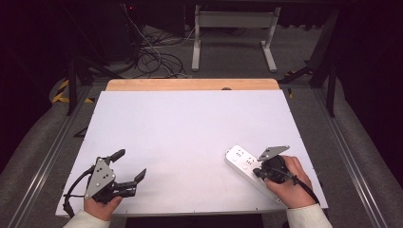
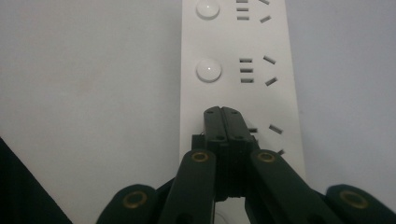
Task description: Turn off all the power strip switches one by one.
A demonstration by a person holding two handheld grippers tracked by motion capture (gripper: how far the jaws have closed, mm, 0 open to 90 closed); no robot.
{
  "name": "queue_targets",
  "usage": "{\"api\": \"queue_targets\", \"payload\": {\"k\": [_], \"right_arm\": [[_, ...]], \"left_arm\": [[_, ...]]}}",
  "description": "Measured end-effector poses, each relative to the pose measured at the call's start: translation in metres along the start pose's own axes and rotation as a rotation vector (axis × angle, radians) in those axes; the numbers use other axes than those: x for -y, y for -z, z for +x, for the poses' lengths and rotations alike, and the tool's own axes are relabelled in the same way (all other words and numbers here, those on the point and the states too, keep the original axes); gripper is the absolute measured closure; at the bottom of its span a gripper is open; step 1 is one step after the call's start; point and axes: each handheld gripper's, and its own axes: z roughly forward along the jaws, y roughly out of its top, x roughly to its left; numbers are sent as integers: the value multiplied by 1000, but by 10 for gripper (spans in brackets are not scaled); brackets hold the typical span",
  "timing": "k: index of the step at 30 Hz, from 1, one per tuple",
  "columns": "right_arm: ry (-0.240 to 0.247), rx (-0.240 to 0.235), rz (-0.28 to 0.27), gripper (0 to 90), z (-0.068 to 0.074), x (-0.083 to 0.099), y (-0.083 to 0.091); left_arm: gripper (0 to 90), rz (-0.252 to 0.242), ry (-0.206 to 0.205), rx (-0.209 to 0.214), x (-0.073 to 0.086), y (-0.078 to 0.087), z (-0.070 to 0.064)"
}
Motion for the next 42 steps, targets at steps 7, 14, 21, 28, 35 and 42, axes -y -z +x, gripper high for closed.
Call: {"api": "queue_targets", "payload": {"k": [7, 14, 21, 28, 35, 42], "right_arm": [[-1, -4, 12, 900, 1, 1, 1], [0, 0, 20, 900, 4, -1, -1], [-8, -12, -154, 900, 1, 2, 16], [0, -4, -195, 900, 2, -2, 21], [13, -14, -212, 900, 2, -14, 22], [38, -37, -213, 900, 4, -32, 9]], "left_arm": [[128, 2, 1, 1, 0, 0, -1], [128, 3, 2, 0, 0, -1, -1], [129, -2, 6, -4, 0, 0, 1], [128, -1, 5, -1, 0, 0, 0], [128, -2, 2, -2, 0, 0, -1], [128, -2, 4, -1, 0, 0, 0]]}}
